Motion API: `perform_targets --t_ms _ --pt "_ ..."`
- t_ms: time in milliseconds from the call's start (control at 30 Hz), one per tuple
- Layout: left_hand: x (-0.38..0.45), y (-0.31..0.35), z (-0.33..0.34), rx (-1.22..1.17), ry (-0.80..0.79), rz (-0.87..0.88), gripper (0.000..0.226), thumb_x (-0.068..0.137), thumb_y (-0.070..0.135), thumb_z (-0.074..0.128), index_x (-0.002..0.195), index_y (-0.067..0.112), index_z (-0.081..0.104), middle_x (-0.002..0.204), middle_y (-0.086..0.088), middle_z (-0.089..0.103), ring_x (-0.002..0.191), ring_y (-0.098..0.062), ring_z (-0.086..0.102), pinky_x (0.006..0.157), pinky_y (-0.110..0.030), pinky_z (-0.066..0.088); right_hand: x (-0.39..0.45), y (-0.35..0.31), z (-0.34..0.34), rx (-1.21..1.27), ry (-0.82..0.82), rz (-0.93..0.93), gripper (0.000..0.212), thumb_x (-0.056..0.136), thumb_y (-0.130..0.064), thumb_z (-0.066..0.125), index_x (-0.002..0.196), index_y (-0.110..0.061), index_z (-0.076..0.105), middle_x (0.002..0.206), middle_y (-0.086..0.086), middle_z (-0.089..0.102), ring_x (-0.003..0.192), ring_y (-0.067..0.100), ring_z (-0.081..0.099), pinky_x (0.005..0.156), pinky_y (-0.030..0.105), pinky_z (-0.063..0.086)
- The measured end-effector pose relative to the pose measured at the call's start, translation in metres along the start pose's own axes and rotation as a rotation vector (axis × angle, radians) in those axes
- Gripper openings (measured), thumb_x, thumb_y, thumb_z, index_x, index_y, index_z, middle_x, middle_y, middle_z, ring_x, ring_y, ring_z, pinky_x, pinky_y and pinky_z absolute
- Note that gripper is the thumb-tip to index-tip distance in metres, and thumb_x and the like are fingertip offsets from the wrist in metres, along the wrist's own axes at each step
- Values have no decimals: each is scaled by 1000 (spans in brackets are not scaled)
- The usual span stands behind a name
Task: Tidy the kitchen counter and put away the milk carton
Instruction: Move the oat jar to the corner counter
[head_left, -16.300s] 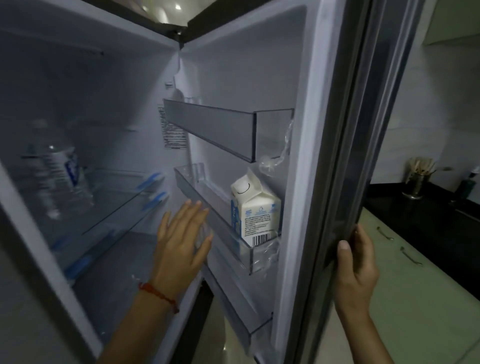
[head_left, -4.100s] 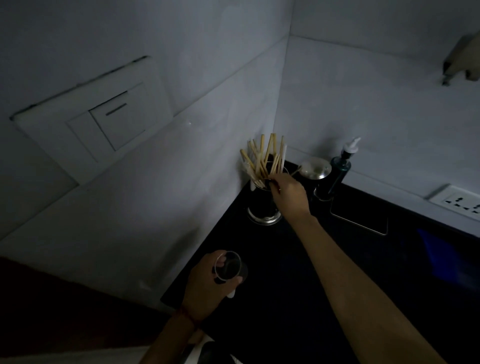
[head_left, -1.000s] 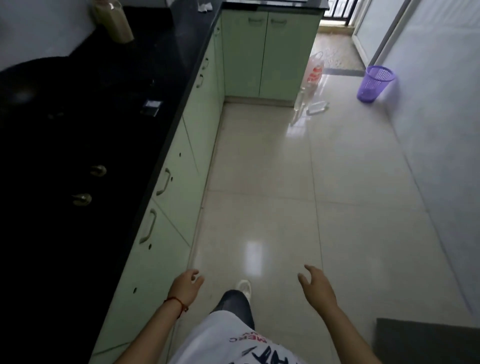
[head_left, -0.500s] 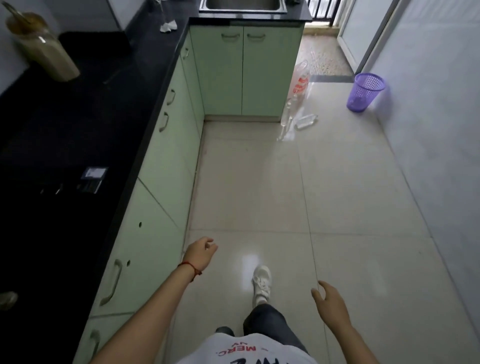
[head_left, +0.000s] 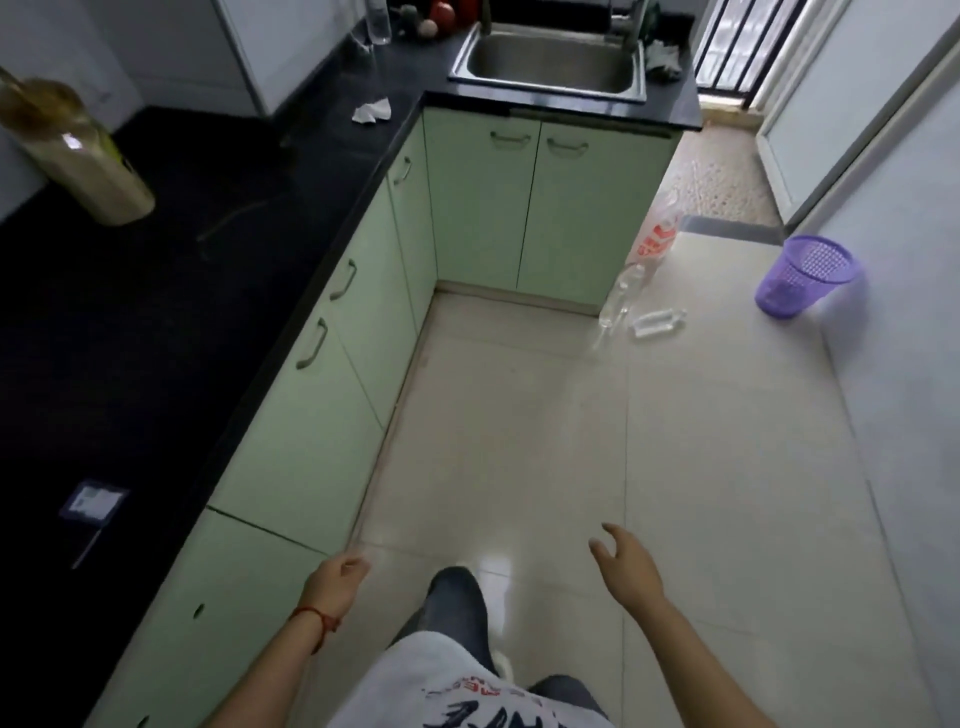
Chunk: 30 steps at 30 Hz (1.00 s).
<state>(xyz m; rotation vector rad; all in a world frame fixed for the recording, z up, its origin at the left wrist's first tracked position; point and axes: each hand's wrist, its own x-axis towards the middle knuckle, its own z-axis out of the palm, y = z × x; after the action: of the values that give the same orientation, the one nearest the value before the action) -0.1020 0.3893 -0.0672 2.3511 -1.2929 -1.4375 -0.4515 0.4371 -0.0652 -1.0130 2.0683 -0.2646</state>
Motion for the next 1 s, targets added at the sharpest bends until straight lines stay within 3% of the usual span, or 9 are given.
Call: perform_targets --t_ms 167,300,467,667,767,900,967,1000 --pt "75 58 -4 -52 63 -16 24 89 14 54 92 -6 67 99 -26 69 85 -34 63 64 -31 36 105 -66 -31 -34 4 -64 47 94 -29 45 137 -9 38 143 12 42 133 26 39 109 35 30" --pt "137 130 -11 -98 50 -30 29 89 17 52 94 -9 65 105 -29 67 100 -39 62 83 -37 48 173 -106 -55 -41 -11 -20 48 94 -29 45 137 -9 38 143 14 43 131 28 41 108 35 32" --pt "199 248 -29 -124 7 72 31 90 20 52 99 -7 64 107 -24 67 102 -34 60 71 -25 34 239 -145 -84 16 -9 8 47 94 -26 47 136 -6 39 142 17 44 129 31 43 107 38 33" --pt "257 358 -59 -207 78 152 32 91 20 49 103 -6 63 109 -25 65 105 -37 59 78 -33 44 315 -190 -110 13 -43 49 46 94 -25 46 136 -6 40 140 18 46 127 30 46 105 35 35" --pt "281 376 -68 -282 100 112 29 92 19 49 87 -4 66 85 -19 64 94 -33 60 70 -26 34 362 -225 -120 -30 -94 9 44 94 -25 46 133 -5 43 137 19 50 125 30 49 101 35 38" --pt "294 378 -73 -410 180 -50 37 89 21 52 81 -14 62 90 -36 63 72 -19 46 63 -26 26 430 -290 -133 -141 -228 -66 46 94 -27 46 135 -8 40 133 18 52 122 32 50 97 34 40" --pt "294 372 -73 -479 231 -134 38 78 34 54 56 4 58 62 -21 56 67 -16 44 62 -27 25 462 -328 -136 -210 -317 -132 47 95 -28 45 137 -7 38 123 18 56 118 35 52 97 38 44" --pt "292 371 -73 -517 255 -175 34 74 37 51 50 14 50 56 -10 49 64 -16 44 61 -27 26 475 -348 -138 -252 -353 -183 47 95 -28 45 137 -8 37 128 18 55 118 35 52 98 41 44"
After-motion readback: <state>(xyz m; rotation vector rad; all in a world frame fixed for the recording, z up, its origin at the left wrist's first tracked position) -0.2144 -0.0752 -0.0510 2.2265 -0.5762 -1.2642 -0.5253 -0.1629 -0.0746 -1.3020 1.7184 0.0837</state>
